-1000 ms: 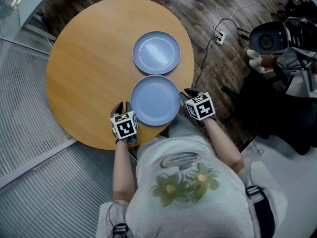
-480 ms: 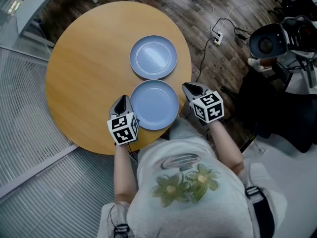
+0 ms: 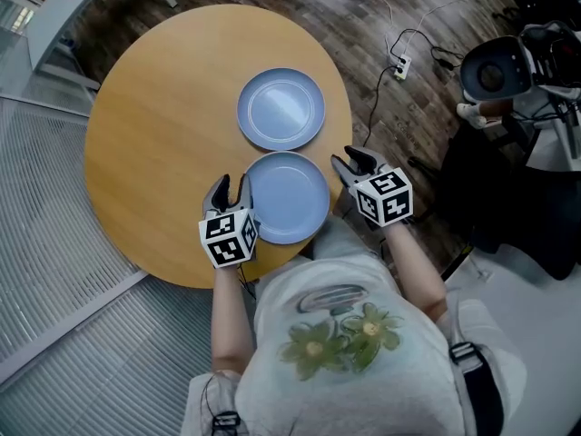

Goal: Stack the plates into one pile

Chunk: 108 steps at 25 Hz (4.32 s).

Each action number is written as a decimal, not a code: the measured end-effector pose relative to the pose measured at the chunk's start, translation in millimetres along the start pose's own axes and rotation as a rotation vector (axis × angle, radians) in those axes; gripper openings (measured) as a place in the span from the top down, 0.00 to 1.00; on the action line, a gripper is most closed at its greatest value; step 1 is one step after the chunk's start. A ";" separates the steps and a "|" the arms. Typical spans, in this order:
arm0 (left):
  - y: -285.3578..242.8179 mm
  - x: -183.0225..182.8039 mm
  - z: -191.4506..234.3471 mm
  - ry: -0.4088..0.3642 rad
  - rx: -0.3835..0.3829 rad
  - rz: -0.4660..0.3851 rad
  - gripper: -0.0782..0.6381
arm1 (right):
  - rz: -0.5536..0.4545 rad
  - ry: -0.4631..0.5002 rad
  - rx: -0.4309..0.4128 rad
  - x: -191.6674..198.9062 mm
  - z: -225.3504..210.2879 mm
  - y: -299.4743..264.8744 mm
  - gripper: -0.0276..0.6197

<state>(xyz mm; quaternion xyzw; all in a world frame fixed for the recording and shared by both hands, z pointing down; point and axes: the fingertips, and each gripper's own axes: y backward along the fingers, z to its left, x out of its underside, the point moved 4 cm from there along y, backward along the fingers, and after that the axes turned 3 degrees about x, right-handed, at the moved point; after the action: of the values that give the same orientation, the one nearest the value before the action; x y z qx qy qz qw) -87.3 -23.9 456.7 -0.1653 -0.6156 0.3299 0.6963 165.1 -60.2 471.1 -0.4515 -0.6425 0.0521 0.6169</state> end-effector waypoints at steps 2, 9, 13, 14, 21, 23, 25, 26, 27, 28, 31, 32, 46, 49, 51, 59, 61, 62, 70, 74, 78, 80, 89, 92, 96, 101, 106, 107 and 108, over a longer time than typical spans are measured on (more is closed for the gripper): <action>-4.2 -6.1 0.5 -0.007 -0.004 -0.002 0.62 | -0.005 -0.001 0.010 -4.2 -5.3 -2.9 0.71; -27.1 -26.7 6.7 -0.006 -0.011 -0.007 0.61 | 0.004 -0.016 0.023 -16.1 -25.1 -18.2 0.71; -43.5 -37.5 13.1 -0.001 -0.010 0.005 0.61 | 0.024 -0.020 0.023 -21.5 -33.8 -30.8 0.71; -47.8 -39.7 14.4 0.000 -0.010 0.008 0.61 | 0.028 -0.021 0.024 -22.5 -36.0 -34.2 0.71; -87.2 -53.2 23.7 -0.005 0.001 0.040 0.61 | 0.046 -0.026 0.033 -37.4 -53.8 -66.7 0.71; -99.1 -56.5 27.2 -0.004 0.005 0.048 0.61 | 0.049 -0.029 0.034 -42.1 -58.2 -77.4 0.71; -112.0 -60.6 30.8 -0.002 0.009 0.055 0.61 | 0.055 -0.030 0.035 -47.4 -63.4 -89.0 0.71; -118.5 -61.8 32.2 -0.002 0.012 0.060 0.61 | 0.059 -0.030 0.035 -49.4 -66.1 -94.9 0.71; -124.9 -62.1 33.3 -0.001 0.014 0.065 0.61 | 0.063 -0.030 0.034 -50.6 -68.8 -100.4 0.71; -131.1 -61.7 34.4 0.000 0.016 0.071 0.61 | 0.067 -0.030 0.034 -51.2 -71.3 -105.7 0.71; -148.6 -59.9 39.3 0.001 0.019 0.091 0.61 | 0.077 -0.033 0.035 -53.0 -77.5 -120.8 0.71; -154.7 -58.9 41.5 0.003 0.020 0.098 0.61 | 0.080 -0.036 0.037 -53.2 -79.4 -126.3 0.71; -219.1 -32.8 57.5 0.098 0.035 0.217 0.61 | 0.179 -0.092 0.089 -34.7 -109.4 -180.6 0.71; -226.5 -23.7 60.5 0.112 0.026 0.233 0.61 | 0.206 -0.101 0.100 -25.5 -114.4 -188.9 0.71; -232.5 -22.0 64.7 0.129 0.007 0.241 0.61 | 0.230 -0.098 0.107 -21.8 -117.7 -195.6 0.71; -251.4 -19.6 71.7 0.128 0.006 0.297 0.61 | 0.291 -0.136 0.106 -15.7 -122.7 -214.5 0.71; -253.0 -14.5 71.7 0.129 0.004 0.306 0.61 | 0.305 -0.141 0.106 -10.4 -121.9 -216.7 0.71; -253.3 -12.3 71.4 0.127 0.002 0.308 0.62 | 0.312 -0.141 0.106 -8.0 -121.6 -217.1 0.71; -255.7 -12.6 68.1 0.070 0.009 0.305 0.73 | 0.322 -0.123 0.094 -7.2 -117.8 -219.6 0.77; -250.5 -13.8 67.3 0.072 0.010 0.297 0.73 | 0.313 -0.111 0.092 -9.9 -114.5 -215.1 0.77; -244.7 -18.5 65.9 0.059 0.011 0.287 0.73 | 0.297 -0.099 0.086 -17.7 -112.3 -209.9 0.77; -240.4 -24.2 64.1 0.054 0.008 0.278 0.73 | 0.290 -0.091 0.083 -23.7 -111.4 -205.9 0.77; -205.5 -51.0 67.2 0.017 0.000 0.216 0.73 | 0.234 -0.058 0.077 -52.7 -88.3 -184.2 0.77; -189.2 -56.9 62.2 0.027 -0.001 0.197 0.73 | 0.215 -0.041 0.073 -60.9 -81.4 -168.8 0.77; -166.7 -59.4 52.9 0.039 -0.003 0.172 0.73 | 0.186 -0.024 0.068 -65.0 -72.2 -145.2 0.77; -133.2 -64.6 48.8 0.025 0.000 0.143 0.73 | 0.160 -0.008 0.062 -71.4 -51.3 -118.0 0.77; -94.2 -61.4 35.2 0.021 0.005 0.116 0.73 | 0.138 0.013 0.057 -71.8 -33.1 -82.3 0.77; -86.4 -60.2 33.0 0.020 0.002 0.113 0.73 | 0.135 0.018 0.056 -71.4 -29.0 -75.6 0.77; -78.7 -58.6 31.5 0.019 -0.001 0.110 0.73 | 0.132 0.022 0.055 -70.6 -24.5 -69.7 0.77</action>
<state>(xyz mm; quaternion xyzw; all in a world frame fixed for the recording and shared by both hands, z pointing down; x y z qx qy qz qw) -99.0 -125.6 468.9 -0.2022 -0.5991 0.3659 0.6829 137.8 -158.6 467.6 -0.4762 -0.6027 0.1053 0.6315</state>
